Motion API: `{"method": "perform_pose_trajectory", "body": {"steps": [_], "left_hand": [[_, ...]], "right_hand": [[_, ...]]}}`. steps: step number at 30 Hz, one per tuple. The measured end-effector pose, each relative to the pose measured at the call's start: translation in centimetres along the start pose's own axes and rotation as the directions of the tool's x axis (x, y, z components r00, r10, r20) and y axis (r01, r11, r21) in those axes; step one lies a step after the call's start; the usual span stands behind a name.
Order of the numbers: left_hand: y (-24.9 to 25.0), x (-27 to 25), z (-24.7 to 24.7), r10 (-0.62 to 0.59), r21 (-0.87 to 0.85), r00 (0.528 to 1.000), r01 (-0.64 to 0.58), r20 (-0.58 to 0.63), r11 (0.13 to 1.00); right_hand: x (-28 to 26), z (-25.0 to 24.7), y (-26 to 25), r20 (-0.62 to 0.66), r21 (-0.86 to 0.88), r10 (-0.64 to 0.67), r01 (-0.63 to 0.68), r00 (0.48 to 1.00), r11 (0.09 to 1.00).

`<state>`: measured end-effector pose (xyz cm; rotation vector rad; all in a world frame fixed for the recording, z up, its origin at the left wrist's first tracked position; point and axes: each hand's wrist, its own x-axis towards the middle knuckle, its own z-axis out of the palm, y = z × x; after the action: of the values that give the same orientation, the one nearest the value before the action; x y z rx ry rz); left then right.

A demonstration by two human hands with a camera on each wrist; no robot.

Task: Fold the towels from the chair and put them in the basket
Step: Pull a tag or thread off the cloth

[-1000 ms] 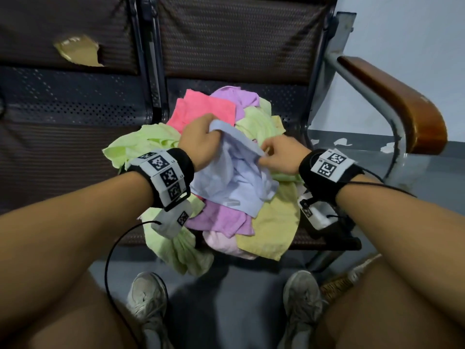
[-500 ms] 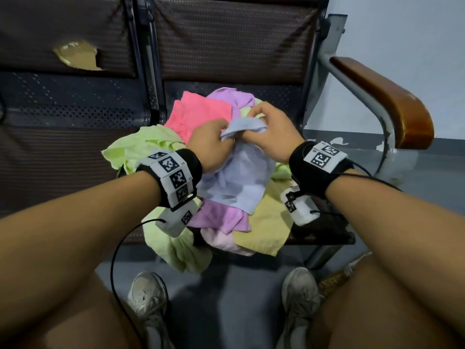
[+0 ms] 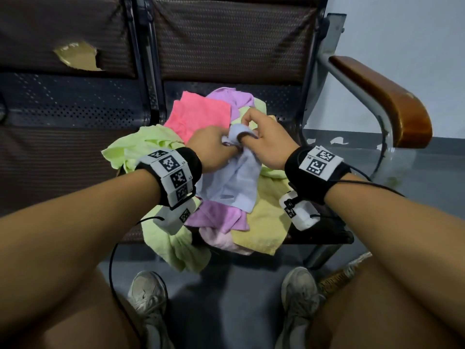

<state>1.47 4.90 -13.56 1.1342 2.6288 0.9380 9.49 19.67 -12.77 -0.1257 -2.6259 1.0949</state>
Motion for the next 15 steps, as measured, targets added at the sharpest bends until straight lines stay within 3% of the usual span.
{"method": "perform_pose_trajectory", "body": {"steps": [3, 6, 8, 9, 11, 13, 15], "left_hand": [[0.0, 0.8, -0.3, -0.057, -0.073, 0.989, 0.047, -0.138, 0.996], [-0.4, 1.5, -1.0, -0.175, -0.373, 0.955, 0.075, -0.242, 0.925], [-0.4, 1.8, -1.4, -0.234, -0.562, 0.937, 0.050, -0.259, 0.826], [-0.4, 1.9, -1.7, -0.254, -0.621, 0.930, 0.036, -0.267, 0.783], [-0.1, 2.1, -2.2, -0.301, -0.682, 0.913, 0.035, -0.275, 0.730], [0.1, 2.3, -2.6, -0.367, -0.713, 0.885, 0.059, -0.287, 0.699], [0.2, 2.7, -2.8, -0.417, -0.759, 0.861, 0.057, -0.292, 0.649]], "right_hand": [[0.1, -0.3, 0.4, -0.013, -0.022, 0.065, -0.065, 0.998, 0.998], [-0.7, -0.3, 2.1, 0.187, -0.101, 0.272, -0.257, 0.944, 0.961], [-1.4, -0.1, 2.9, 0.265, -0.189, 0.317, -0.273, 0.911, 0.943], [-1.4, -0.2, 3.1, 0.234, -0.197, 0.301, -0.258, 0.925, 0.946], [-0.8, -0.7, 3.2, 0.034, -0.056, 0.271, -0.269, 0.962, 0.962], [0.1, -1.6, 2.7, -0.195, 0.194, 0.283, -0.246, 0.939, 0.949], [0.5, -2.2, 2.0, -0.300, 0.327, 0.265, -0.162, 0.917, 0.931]]}}
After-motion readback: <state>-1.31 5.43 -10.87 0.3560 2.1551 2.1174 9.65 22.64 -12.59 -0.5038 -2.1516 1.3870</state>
